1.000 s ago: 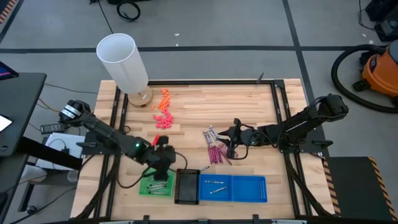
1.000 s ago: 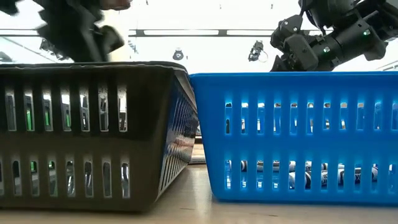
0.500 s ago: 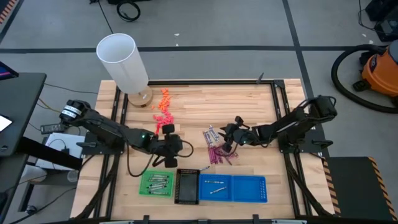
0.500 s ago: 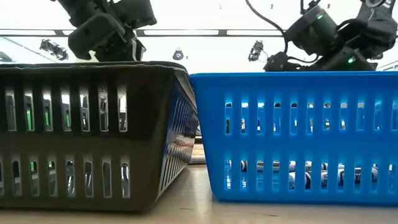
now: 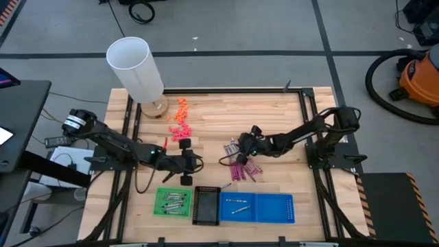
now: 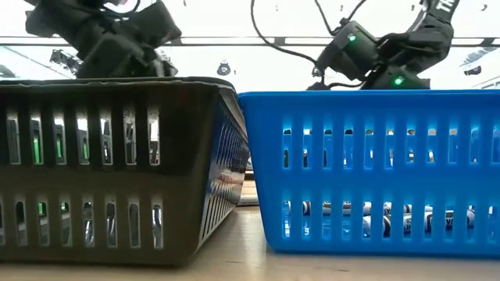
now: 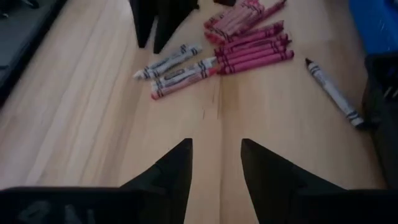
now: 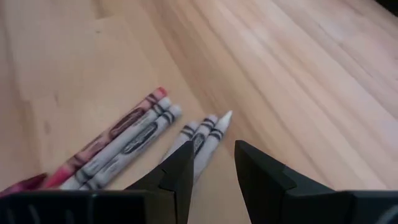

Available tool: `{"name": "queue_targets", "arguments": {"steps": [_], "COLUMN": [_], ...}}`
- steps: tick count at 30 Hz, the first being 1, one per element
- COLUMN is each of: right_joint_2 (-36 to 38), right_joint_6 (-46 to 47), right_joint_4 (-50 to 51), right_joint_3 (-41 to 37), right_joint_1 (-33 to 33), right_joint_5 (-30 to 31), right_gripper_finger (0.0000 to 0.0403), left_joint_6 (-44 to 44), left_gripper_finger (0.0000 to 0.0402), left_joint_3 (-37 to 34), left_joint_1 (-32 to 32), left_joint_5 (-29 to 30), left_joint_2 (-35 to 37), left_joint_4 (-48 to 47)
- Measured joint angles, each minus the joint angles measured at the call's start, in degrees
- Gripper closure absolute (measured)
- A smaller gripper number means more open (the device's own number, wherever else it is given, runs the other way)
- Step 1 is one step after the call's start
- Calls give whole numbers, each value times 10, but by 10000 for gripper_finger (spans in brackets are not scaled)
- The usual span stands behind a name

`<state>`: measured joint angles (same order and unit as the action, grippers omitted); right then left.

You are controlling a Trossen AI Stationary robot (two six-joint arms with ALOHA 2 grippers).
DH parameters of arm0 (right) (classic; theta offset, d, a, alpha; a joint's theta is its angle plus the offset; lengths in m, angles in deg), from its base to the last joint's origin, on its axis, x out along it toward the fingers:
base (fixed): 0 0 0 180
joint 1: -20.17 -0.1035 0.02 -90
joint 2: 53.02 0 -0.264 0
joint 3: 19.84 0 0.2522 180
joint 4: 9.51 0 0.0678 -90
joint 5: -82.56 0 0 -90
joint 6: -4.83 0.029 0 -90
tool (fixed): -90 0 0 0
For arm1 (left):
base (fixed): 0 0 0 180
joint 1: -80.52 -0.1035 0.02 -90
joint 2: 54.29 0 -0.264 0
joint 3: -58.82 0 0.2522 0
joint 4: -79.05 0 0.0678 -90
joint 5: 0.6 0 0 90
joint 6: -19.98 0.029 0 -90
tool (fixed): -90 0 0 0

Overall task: Sort crayons
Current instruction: Put the white crayon into the left blue bin

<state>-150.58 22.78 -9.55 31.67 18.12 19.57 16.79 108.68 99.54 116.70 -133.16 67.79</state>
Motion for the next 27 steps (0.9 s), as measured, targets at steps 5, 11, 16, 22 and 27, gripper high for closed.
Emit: {"name": "queue_targets", "arguments": {"steps": [5,11,16,22,27], "right_joint_2": [-10,-19,-16,-3,-11], "right_joint_6": [4,18,19,14,-4], "right_joint_4": [19,31,39,50,48], "right_joint_3": [7,7,7,27,40], "right_joint_1": [16,32,34,19,3], "right_joint_5": [-10,-32,-35,-68,-51], "right_gripper_finger": [276,276,276,276,276], "left_joint_6": [-36,-82,-102,-117,-118], "left_gripper_finger": [256,256,256,256,256], "left_joint_3": [-30,-62,-66,-66,-66], "left_joint_1": [16,24,23,22,20], "left_joint_5": [18,27,28,28,28], "left_joint_2": [61,117,123,121,121], "left_joint_4": [-14,-23,-36,-45,-46]}}
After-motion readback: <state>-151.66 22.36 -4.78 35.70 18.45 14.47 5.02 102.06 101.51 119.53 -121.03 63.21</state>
